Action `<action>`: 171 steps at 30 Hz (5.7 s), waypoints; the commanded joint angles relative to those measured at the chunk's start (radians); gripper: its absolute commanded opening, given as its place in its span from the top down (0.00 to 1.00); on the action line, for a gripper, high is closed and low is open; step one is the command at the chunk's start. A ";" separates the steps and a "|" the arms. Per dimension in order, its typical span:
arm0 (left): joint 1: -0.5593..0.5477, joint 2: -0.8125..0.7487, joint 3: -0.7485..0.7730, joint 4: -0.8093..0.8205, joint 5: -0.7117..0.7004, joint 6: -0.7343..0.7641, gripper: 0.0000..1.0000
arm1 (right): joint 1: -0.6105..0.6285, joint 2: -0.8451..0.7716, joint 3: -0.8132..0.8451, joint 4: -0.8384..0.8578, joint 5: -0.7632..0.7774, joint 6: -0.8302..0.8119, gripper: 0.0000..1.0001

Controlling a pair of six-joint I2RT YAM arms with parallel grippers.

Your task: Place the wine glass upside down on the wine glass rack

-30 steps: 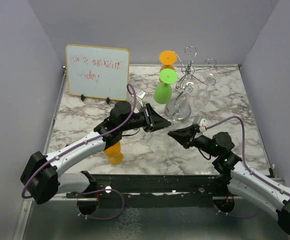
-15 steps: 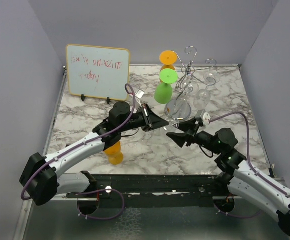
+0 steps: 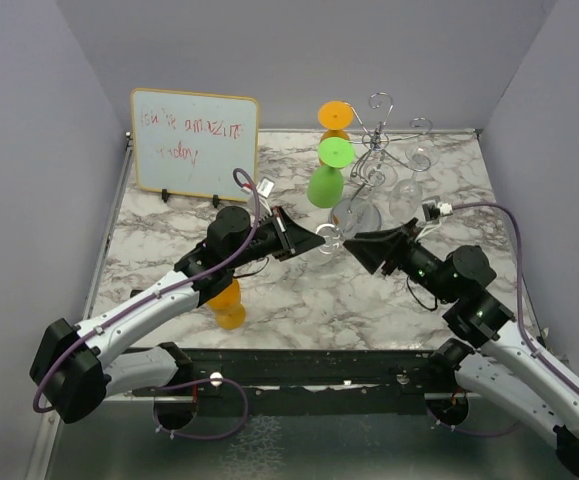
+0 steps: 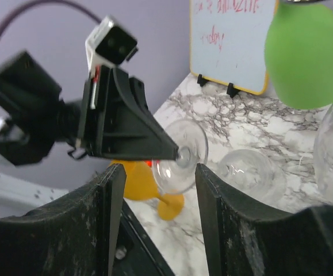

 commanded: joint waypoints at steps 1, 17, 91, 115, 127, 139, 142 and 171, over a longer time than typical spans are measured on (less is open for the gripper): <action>0.007 0.008 0.050 0.023 0.000 0.035 1.00 | 0.002 0.059 0.100 -0.160 0.164 0.304 0.44; 0.006 -0.022 0.015 0.067 0.038 -0.025 1.00 | 0.002 0.156 0.083 -0.110 0.112 0.388 0.43; 0.037 -0.060 0.093 -0.315 -0.168 0.248 0.16 | -0.006 0.042 0.144 -0.557 1.086 0.308 0.99; 0.042 -0.038 0.111 -0.342 -0.126 0.298 0.16 | -0.662 0.388 0.381 -0.335 0.519 0.257 0.99; 0.042 -0.066 0.141 -0.381 -0.121 0.322 0.15 | -0.714 0.657 0.649 -0.065 0.416 0.166 0.99; 0.042 -0.072 0.136 -0.380 -0.121 0.304 0.15 | -0.716 0.863 0.861 0.080 0.053 0.170 0.99; 0.042 -0.076 0.134 -0.380 -0.122 0.302 0.15 | -0.715 0.893 0.880 0.103 -0.020 0.178 0.99; 0.043 -0.085 0.112 -0.363 -0.127 0.275 0.15 | -0.715 0.836 0.860 -0.077 -0.300 0.269 0.99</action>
